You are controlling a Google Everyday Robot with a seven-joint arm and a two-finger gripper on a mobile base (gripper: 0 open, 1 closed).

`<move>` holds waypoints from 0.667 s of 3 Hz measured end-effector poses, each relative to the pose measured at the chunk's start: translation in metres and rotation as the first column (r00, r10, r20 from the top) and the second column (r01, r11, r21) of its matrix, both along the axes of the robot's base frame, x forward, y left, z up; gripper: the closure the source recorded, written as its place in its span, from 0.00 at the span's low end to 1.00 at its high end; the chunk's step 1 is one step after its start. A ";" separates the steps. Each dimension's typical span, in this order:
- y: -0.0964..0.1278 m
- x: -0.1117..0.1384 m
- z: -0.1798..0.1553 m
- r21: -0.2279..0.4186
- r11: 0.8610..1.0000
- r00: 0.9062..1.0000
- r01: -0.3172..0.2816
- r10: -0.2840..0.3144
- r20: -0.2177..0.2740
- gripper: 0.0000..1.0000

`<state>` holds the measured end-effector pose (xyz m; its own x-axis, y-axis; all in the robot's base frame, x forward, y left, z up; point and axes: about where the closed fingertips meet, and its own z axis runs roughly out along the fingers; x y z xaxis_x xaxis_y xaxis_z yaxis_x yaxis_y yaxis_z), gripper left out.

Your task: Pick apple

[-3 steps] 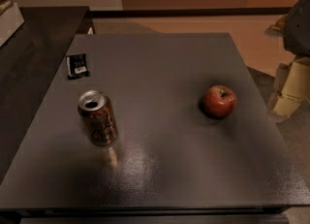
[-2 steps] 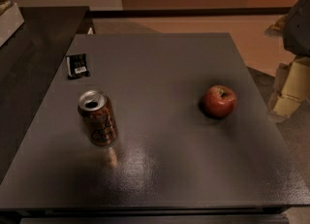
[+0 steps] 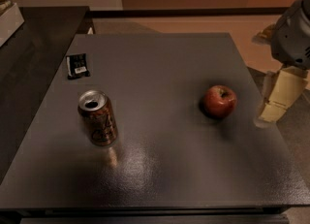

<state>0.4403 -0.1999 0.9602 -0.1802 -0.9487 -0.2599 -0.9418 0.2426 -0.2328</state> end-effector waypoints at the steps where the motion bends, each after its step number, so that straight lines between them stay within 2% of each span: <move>1: 0.014 0.005 -0.021 -0.002 1.000 1.000 -0.029 0.029 -0.011 0.00; 2: 0.022 0.014 -0.045 0.007 0.999 0.999 -0.043 0.043 -0.024 0.00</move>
Offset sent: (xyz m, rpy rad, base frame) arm 0.0257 0.0299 -0.0743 0.0191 0.0487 0.0572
